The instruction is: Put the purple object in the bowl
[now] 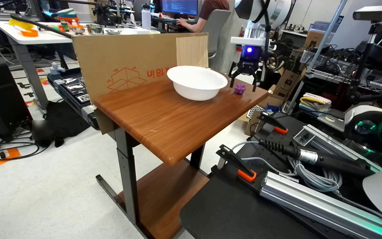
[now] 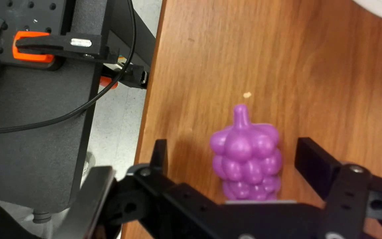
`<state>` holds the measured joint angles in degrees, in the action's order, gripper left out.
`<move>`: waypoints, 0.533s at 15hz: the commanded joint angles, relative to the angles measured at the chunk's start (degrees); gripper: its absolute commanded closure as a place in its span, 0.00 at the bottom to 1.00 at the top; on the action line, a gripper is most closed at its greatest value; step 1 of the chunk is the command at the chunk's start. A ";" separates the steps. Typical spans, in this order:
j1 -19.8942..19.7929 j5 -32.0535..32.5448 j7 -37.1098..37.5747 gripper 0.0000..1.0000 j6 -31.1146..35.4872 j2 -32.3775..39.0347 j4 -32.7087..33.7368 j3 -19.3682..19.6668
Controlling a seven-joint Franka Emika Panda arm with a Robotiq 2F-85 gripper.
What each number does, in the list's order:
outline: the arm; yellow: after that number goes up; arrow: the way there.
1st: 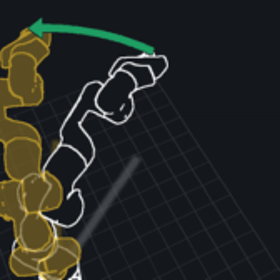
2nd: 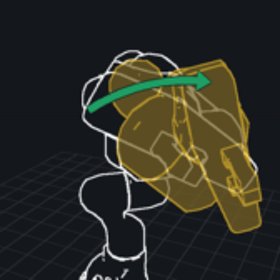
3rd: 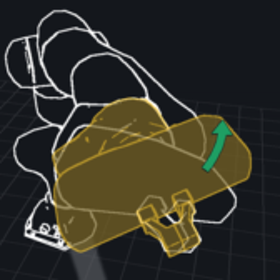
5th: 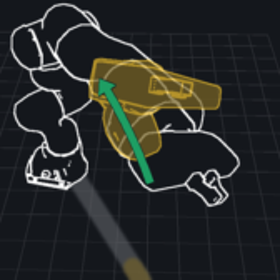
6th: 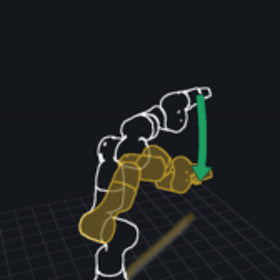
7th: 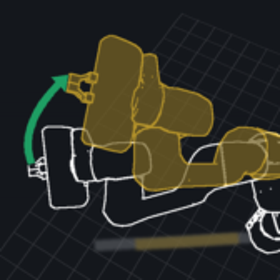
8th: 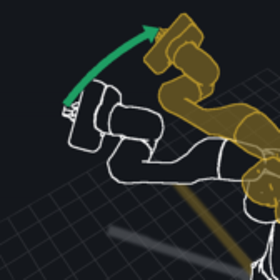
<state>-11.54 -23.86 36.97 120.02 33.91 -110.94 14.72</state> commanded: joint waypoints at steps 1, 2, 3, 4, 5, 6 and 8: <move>-0.83 -0.21 -0.70 0.35 1.59 0.59 -0.76 -0.83; -1.02 -0.44 -0.78 0.44 1.74 0.61 -0.68 -0.80; -1.34 -0.80 -0.87 0.51 1.35 0.61 -0.42 -0.86; -1.65 -1.19 -0.97 0.59 1.25 0.59 -0.32 -0.90; -1.81 -1.31 -1.02 0.66 1.29 0.57 -0.29 -0.88; -2.05 -1.51 -1.23 0.76 1.49 0.40 -0.50 -0.89; -2.46 -1.93 -2.05 0.77 1.99 -0.38 -1.45 -1.09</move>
<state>-12.59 -24.26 36.81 120.42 33.99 -111.49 14.47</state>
